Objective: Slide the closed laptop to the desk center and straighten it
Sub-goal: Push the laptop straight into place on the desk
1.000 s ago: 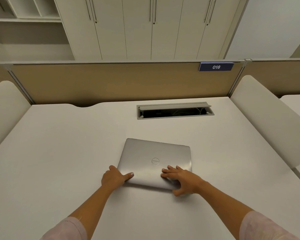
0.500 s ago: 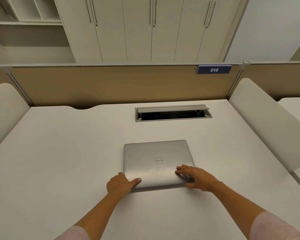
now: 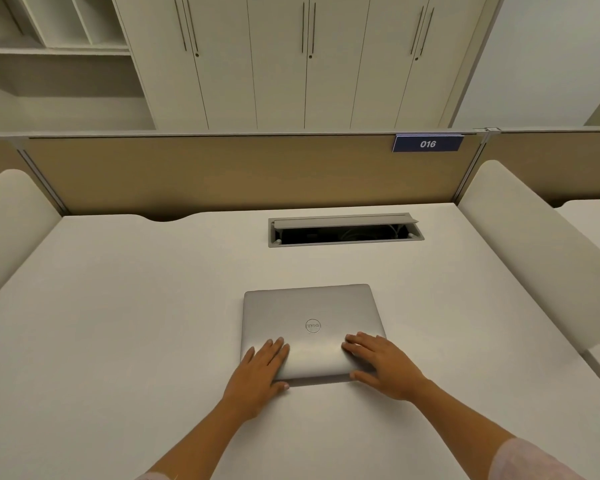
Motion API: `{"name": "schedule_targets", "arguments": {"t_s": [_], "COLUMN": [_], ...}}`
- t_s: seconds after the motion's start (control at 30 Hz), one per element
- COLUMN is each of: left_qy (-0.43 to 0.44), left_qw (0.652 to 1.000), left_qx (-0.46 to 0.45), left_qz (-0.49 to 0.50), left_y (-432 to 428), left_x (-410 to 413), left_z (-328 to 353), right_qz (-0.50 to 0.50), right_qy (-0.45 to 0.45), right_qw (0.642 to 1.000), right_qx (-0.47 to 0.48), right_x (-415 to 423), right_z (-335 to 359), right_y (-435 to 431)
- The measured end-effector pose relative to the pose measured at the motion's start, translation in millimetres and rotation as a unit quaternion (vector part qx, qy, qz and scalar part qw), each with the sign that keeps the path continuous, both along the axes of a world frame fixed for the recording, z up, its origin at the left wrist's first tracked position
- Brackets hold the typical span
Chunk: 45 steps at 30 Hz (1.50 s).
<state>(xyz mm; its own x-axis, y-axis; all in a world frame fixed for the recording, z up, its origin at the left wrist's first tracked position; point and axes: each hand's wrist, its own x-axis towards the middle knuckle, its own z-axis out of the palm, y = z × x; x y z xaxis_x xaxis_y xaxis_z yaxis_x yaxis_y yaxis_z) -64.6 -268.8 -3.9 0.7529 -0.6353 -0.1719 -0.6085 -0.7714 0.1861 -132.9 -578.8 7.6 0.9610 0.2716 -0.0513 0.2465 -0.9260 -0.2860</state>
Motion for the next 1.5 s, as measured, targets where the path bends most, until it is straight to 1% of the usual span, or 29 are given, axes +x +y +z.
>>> {"name": "schedule_targets", "arguments": {"t_s": [0.07, 0.13, 0.27, 0.33, 0.4, 0.47, 0.5, 0.53, 0.73, 1.07, 1.3, 1.5], "left_qy": [-0.004, -0.059, -0.126, -0.1, -0.094, -0.029, -0.007, -0.003, 0.001, 0.017, 0.012, 0.001], "left_qw": [1.0, 0.998, 0.988, 0.991, 0.994, 0.997, 0.998, 0.998, 0.999, 0.999, 0.999, 0.997], "left_qx": [0.023, 0.013, 0.034, 0.036, 0.022, 0.047, 0.052, 0.053, 0.045, 0.046, 0.035, 0.0], "left_qz": [-0.002, -0.03, -0.087, -0.076, -0.056, -0.05, -0.04, -0.033, -0.011, 0.01, 0.024, 0.078], "left_y": [0.0, 0.6, 0.7, 0.1, 1.5, 0.2, -0.9, -2.1, -4.6, -8.7, -11.0, -16.4], "left_x": [0.1, 1.1, 0.1, 2.4, 6.9, 12.3, 14.2, 15.8, 21.1, 24.4, 24.7, 10.3], "left_z": [0.4, -0.6, 1.5, 4.5, 1.7, -0.2, -2.4, -4.0, -7.1, -7.9, -7.5, -12.5], "right_qz": [-0.01, -0.017, -0.019, -0.022, -0.026, -0.029, -0.031, -0.033, -0.038, -0.018, -0.028, -0.04], "right_qy": [0.024, 0.038, 0.047, 0.048, 0.049, 0.051, 0.053, 0.055, 0.06, 0.077, 0.065, 0.038], "right_qw": [1.0, 0.999, 0.998, 0.998, 0.998, 0.997, 0.997, 0.997, 0.997, 0.997, 0.997, 0.998], "right_qx": [-0.017, -0.026, -0.037, -0.04, -0.041, -0.043, -0.041, -0.039, -0.017, -0.015, 0.004, 0.006], "right_x": [-2.5, -3.3, -2.6, -1.3, 1.0, 3.7, 4.8, 6.0, 11.0, 22.0, 19.6, 11.5], "right_z": [-5.9, -9.8, -11.8, -11.9, -10.8, -9.5, -9.1, -9.0, -7.8, -8.4, -17.6, -24.8], "right_y": [1.5, 1.6, 1.3, 2.3, 4.3, 6.9, 7.7, 8.4, 9.1, 1.1, 2.5, 8.0]}}
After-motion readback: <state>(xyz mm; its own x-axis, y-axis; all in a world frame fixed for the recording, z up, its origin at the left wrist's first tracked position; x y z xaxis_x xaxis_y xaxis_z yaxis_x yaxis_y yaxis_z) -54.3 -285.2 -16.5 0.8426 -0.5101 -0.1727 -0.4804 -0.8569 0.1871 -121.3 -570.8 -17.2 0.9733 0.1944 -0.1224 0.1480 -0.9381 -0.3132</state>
